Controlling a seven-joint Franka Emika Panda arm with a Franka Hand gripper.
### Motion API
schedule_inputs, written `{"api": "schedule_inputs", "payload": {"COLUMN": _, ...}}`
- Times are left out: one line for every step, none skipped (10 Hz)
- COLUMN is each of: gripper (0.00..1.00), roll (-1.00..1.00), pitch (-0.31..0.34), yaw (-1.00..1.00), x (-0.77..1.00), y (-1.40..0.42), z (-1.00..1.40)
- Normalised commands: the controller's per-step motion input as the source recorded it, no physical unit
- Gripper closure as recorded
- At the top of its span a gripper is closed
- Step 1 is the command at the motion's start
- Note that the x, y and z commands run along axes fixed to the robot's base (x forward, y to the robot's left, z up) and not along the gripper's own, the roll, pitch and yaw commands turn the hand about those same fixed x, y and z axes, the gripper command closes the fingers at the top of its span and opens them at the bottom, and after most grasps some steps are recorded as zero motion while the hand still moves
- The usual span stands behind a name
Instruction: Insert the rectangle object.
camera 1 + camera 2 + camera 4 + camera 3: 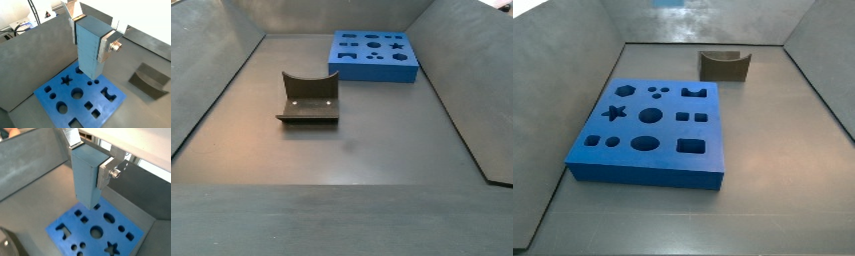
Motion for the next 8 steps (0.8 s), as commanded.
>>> {"api": "schedule_inputs", "payload": {"gripper": 1.0, "roll": 0.09, "pitch": 0.182, "yaw": -0.06, "x": 0.28, "y": -0.18, "z": 0.16}}
{"api": "schedule_inputs", "payload": {"gripper": 1.0, "roll": 0.0, "pitch": 0.0, "yaw": 0.0, "x": 0.0, "y": 0.0, "z": -0.04}}
{"api": "schedule_inputs", "payload": {"gripper": 1.0, "roll": 0.0, "pitch": 0.0, "yaw": 0.0, "x": 0.1, "y": -0.12, "z": -0.37}}
{"api": "schedule_inputs", "payload": {"gripper": 1.0, "roll": 0.05, "pitch": 0.0, "yaw": -0.07, "x": 0.36, "y": -0.45, "z": -0.67}}
{"api": "schedule_inputs", "payload": {"gripper": 1.0, "roll": 0.13, "pitch": 0.0, "yaw": -0.05, "x": 0.52, "y": -0.59, "z": -0.92}}
{"api": "schedule_inputs", "payload": {"gripper": 1.0, "roll": 0.11, "pitch": 0.0, "yaw": -0.04, "x": 0.54, "y": -0.55, "z": -1.0}}
{"api": "schedule_inputs", "payload": {"gripper": 1.0, "roll": 0.11, "pitch": -0.009, "yaw": 0.0, "x": 0.56, "y": -0.51, "z": -1.0}}
{"api": "schedule_inputs", "payload": {"gripper": 1.0, "roll": 0.13, "pitch": -0.007, "yaw": 0.0, "x": 0.52, "y": -0.49, "z": -1.0}}
